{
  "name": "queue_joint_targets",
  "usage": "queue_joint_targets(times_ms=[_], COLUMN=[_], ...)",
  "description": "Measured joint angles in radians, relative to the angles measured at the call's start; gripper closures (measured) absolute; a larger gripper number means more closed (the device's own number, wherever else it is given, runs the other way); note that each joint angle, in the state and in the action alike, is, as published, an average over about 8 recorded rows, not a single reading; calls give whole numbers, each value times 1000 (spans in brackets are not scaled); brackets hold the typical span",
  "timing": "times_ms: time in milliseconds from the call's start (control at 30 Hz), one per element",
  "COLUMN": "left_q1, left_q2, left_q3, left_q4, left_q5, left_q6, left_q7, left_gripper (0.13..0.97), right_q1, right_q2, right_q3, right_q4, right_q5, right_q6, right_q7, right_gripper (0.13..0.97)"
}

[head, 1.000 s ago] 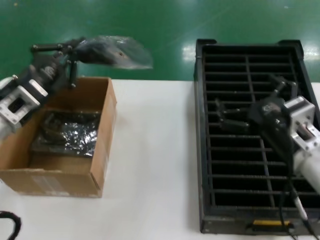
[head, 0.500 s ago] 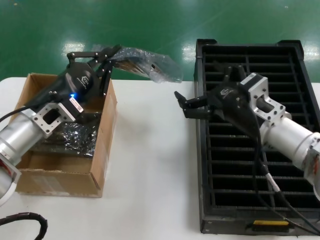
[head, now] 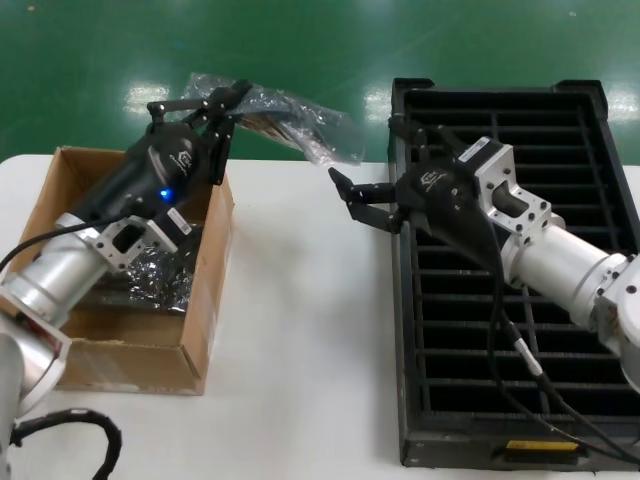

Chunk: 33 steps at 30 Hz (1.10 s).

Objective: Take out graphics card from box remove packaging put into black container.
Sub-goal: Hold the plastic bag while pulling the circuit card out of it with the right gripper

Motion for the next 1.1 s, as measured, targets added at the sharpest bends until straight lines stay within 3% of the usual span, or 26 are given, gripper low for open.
queue_joint_targets(times_ms=[200, 400, 767, 1000, 1100], left_q1=[-89, -132, -137, -119, -105], left_q2=[7, 11, 5, -1, 0], left_q3=[-38, -57, -49, -34, -27], left_q4=[184, 269, 302, 290, 269], left_q5=[-27, -37, -20, -2, 5], left_q6=[29, 29, 65, 100, 112], left_q7=[179, 274, 352, 339, 313], left_gripper=[958, 958, 958, 958, 958], right_q1=[-17, -40, -66, -64, -61], right_q2=[2, -2, -37, -66, -79], right_q3=[1, 22, 103, 148, 161], right_q4=[44, 75, 63, 27, 12], right_q5=[-97, -162, -147, -116, -107], right_q6=[10, 2, -59, -106, -125], right_q7=[92, 144, 74, 10, -11], right_gripper=[458, 620, 815, 915, 915])
